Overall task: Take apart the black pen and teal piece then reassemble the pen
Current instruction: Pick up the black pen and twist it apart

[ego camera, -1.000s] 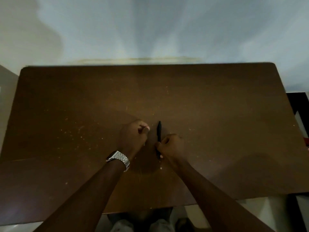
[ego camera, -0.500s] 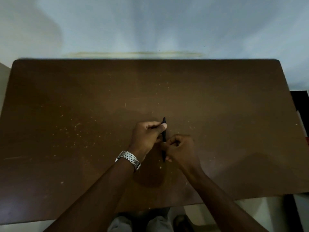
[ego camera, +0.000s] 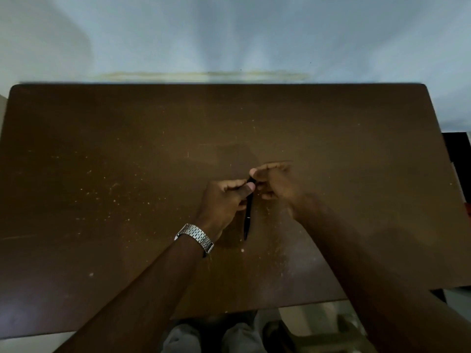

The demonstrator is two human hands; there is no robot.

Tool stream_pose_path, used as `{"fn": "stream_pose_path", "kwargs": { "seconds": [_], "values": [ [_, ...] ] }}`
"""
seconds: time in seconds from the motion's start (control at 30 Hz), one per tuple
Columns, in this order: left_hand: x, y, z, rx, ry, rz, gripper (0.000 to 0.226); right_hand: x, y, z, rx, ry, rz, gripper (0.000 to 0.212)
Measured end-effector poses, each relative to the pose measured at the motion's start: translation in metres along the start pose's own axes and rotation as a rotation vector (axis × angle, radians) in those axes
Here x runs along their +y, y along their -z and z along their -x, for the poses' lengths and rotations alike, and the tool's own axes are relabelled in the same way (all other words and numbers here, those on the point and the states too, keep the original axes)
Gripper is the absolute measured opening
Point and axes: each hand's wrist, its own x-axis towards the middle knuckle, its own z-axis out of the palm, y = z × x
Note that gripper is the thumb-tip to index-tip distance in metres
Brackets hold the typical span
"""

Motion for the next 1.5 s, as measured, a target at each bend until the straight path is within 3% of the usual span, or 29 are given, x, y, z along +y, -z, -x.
{"fn": "stream_pose_path", "kwargs": {
  "seconds": [0.3,0.43,0.67,0.8,1.17,1.5],
  "values": [
    [-0.001,-0.011,-0.002,0.017,0.002,0.036,0.026,0.002,0.006,-0.005,-0.027,0.013,0.017,0.015],
    [-0.013,-0.015,0.004,0.013,0.025,-0.006,0.027,0.000,0.017,-0.016,0.100,0.063,-0.025,0.017],
    [-0.035,-0.015,0.012,0.114,0.016,0.036,0.028,0.048,0.028,-0.013,0.302,0.531,0.550,0.014],
    [-0.033,-0.017,0.014,0.122,-0.013,0.033,0.031,0.070,0.025,-0.014,0.335,0.660,0.763,0.019],
    [-0.030,-0.021,0.013,0.143,-0.050,-0.002,0.037,0.076,0.028,-0.016,0.366,0.637,0.771,0.023],
    [-0.033,-0.022,0.014,0.144,-0.057,-0.023,0.035,0.076,0.034,-0.013,0.332,0.594,0.634,0.028]
  ]
}}
